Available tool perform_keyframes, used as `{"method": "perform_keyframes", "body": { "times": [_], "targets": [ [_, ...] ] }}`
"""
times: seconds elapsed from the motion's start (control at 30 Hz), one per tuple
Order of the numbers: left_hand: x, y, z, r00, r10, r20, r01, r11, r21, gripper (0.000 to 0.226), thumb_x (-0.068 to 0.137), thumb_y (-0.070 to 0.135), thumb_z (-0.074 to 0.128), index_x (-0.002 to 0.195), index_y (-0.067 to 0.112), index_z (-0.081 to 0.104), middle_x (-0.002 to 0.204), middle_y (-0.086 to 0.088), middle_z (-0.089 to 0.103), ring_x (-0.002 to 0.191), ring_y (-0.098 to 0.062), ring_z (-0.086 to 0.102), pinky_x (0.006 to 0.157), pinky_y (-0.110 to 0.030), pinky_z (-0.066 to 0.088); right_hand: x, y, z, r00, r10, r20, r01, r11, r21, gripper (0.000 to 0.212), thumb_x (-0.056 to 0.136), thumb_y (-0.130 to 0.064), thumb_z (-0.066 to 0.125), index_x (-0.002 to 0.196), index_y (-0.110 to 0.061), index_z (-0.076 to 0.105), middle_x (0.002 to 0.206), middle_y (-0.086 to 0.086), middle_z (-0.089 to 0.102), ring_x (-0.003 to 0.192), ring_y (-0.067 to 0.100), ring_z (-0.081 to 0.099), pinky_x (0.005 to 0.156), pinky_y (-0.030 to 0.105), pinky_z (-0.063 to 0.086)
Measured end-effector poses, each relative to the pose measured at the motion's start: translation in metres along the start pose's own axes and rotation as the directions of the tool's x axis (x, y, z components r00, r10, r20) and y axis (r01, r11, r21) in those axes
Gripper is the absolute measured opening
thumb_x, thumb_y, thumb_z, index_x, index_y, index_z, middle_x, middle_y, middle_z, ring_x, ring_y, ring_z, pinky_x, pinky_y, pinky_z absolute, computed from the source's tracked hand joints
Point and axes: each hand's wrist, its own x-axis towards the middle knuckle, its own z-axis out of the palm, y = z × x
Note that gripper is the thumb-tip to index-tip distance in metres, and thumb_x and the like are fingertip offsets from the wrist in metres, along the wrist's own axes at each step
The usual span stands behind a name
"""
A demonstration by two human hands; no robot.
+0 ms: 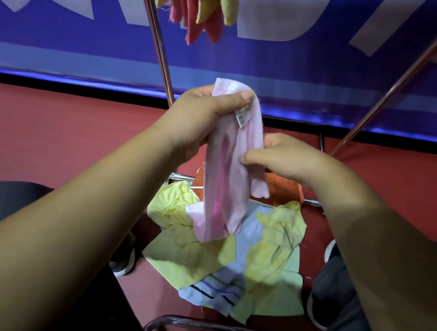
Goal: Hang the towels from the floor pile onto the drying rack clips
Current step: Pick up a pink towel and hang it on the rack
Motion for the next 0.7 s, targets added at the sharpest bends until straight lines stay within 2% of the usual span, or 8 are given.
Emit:
{"method": "perform_keyframes", "body": {
  "times": [0.1,0.17,0.23,0.3,0.37,0.47,0.57,0.7],
  "targets": [
    [-0.001,0.005,-0.004,0.999,0.038,-0.039,-0.038,0.999,0.005,0.026,0.093,0.026,0.08,0.112,0.007,0.078,0.108,-0.018,0.079,0.099,-0.031,0.077,0.098,-0.048,0.059,0.004,0.003,0.002,0.992,0.01,-0.128,-0.016,0.999,-0.042,0.027,0.082,-0.035,0.067,0.097,-0.015,0.076,0.09,0.005,0.081,0.087,0.024,0.077,0.089,0.05,0.061],
    [-0.003,0.009,-0.008,0.993,0.078,-0.083,-0.075,0.996,0.041,0.026,0.092,0.028,0.081,0.109,0.009,0.08,0.105,-0.017,0.08,0.101,-0.032,0.078,0.099,-0.048,0.061,0.005,0.007,0.0,0.985,-0.001,-0.171,0.002,1.0,0.004,0.01,0.087,-0.022,0.066,0.088,-0.018,0.075,0.082,-0.001,0.079,0.079,0.021,0.076,0.081,0.042,0.063],
    [-0.006,0.012,-0.012,0.985,0.116,-0.126,-0.11,0.993,0.052,0.024,0.094,0.027,0.08,0.109,0.009,0.08,0.105,-0.019,0.08,0.095,-0.029,0.078,0.092,-0.043,0.062,0.004,0.011,-0.004,0.974,-0.02,-0.225,0.016,1.0,-0.02,0.021,0.087,-0.005,0.059,0.078,-0.022,0.068,0.068,-0.008,0.068,0.061,0.01,0.061,0.062,0.027,0.052],
    [-0.009,0.015,-0.016,0.976,0.153,-0.156,-0.149,0.988,0.032,0.021,0.095,0.023,0.078,0.11,0.008,0.08,0.107,-0.021,0.078,0.088,-0.025,0.076,0.083,-0.038,0.062,0.004,0.014,-0.007,0.956,-0.028,-0.293,0.01,0.998,-0.062,0.032,0.084,0.0,0.054,0.071,-0.027,0.067,0.059,-0.011,0.058,0.055,0.01,0.05,0.053,0.027,0.039],
    [-0.011,0.017,-0.019,0.963,0.199,-0.181,-0.196,0.98,0.037,0.015,0.096,0.022,0.078,0.105,0.011,0.081,0.103,-0.019,0.079,0.085,-0.024,0.073,0.081,-0.037,0.061,0.006,0.02,-0.011,0.937,-0.013,-0.35,0.008,1.0,-0.017,0.036,0.083,-0.001,0.054,0.067,-0.03,0.07,0.057,-0.009,0.058,0.059,0.016,0.051,0.055,0.028,0.039],
    [-0.011,0.017,-0.029,0.94,0.223,-0.259,-0.218,0.975,0.047,0.009,0.096,0.023,0.077,0.097,0.015,0.082,0.091,-0.01,0.078,0.08,-0.02,0.072,0.076,-0.034,0.06,0.007,0.027,-0.02,0.905,0.008,-0.425,-0.001,1.0,0.016,0.015,0.09,-0.011,0.063,0.084,-0.012,0.077,0.072,0.009,0.066,0.069,0.021,0.056,0.064,0.031,0.044],
    [-0.008,0.016,-0.039,0.921,0.217,-0.325,-0.219,0.975,0.033,0.007,0.096,0.023,0.078,0.095,0.018,0.082,0.087,-0.005,0.078,0.078,-0.016,0.072,0.073,-0.031,0.06,0.006,0.029,-0.026,0.847,0.023,-0.531,0.04,0.993,0.108,0.013,0.09,-0.016,0.07,0.094,-0.017,0.082,0.079,-0.007,0.076,0.075,0.014,0.067,0.07,0.029,0.051],
    [-0.005,0.016,-0.049,0.906,0.184,-0.382,-0.209,0.978,-0.025,0.009,0.096,0.026,0.077,0.099,0.018,0.081,0.087,0.0,0.076,0.076,-0.012,0.072,0.071,-0.027,0.059,0.0,0.022,-0.034,0.755,-0.012,-0.656,0.123,0.985,0.124,0.016,0.09,-0.018,0.07,0.098,-0.022,0.083,0.085,-0.007,0.078,0.079,0.007,0.068,0.067,0.018,0.051]
  ]
}}
